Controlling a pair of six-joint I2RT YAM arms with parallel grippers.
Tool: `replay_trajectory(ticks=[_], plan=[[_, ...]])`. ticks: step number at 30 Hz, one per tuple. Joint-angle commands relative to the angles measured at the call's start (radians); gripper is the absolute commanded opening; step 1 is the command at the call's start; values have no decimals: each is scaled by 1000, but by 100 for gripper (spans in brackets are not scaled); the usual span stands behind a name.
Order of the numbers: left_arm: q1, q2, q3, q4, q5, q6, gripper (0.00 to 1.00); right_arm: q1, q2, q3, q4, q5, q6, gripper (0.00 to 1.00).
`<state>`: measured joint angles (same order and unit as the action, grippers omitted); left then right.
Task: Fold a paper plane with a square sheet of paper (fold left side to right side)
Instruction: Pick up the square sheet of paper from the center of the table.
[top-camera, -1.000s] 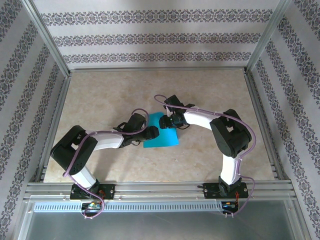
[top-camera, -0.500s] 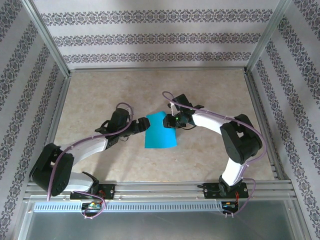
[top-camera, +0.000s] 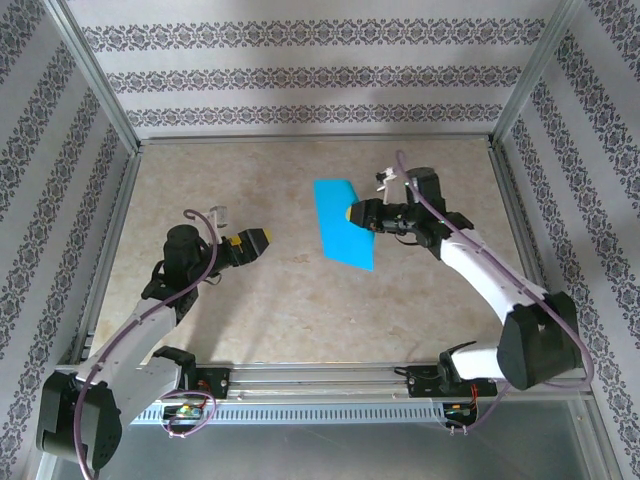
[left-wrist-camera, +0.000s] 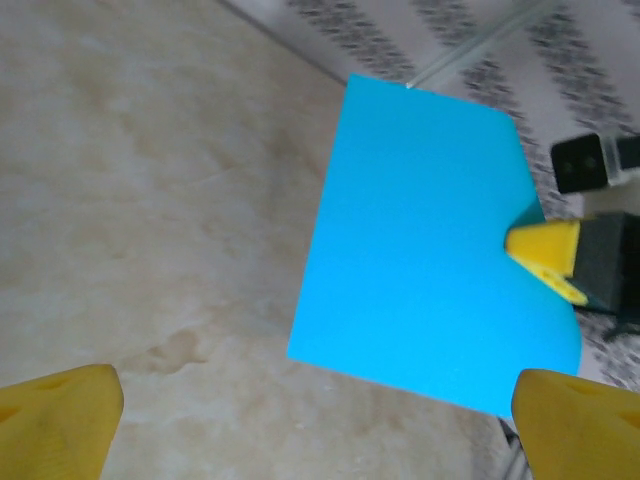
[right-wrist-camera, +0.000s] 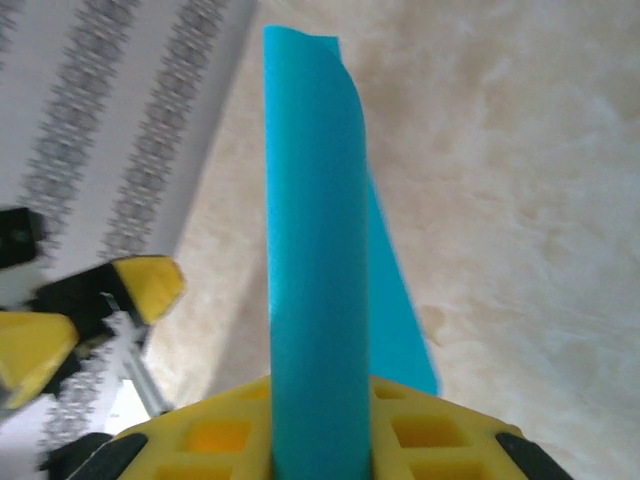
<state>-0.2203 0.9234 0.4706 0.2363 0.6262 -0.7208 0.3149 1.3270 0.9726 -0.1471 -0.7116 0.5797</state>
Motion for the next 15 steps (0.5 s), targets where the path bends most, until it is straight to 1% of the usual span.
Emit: replay_trajectory(ticks=[1,5,8,11,15], plan=[[10,1,28,134,146,-5,100,-23,-71,-15,71,-162,83,23],[10,47,44,301,231,-68,100,-26,-138,-9,159,-255,178,23],[9,96,81,358,276,-74,100,-12,-170,1,236,-310,255,23],[8,153,107,454,318,-106,100,25,-190,17,284,-333,292,23],[-11,237,147,614,384,-177,100,85,-195,43,334,-323,326,23]])
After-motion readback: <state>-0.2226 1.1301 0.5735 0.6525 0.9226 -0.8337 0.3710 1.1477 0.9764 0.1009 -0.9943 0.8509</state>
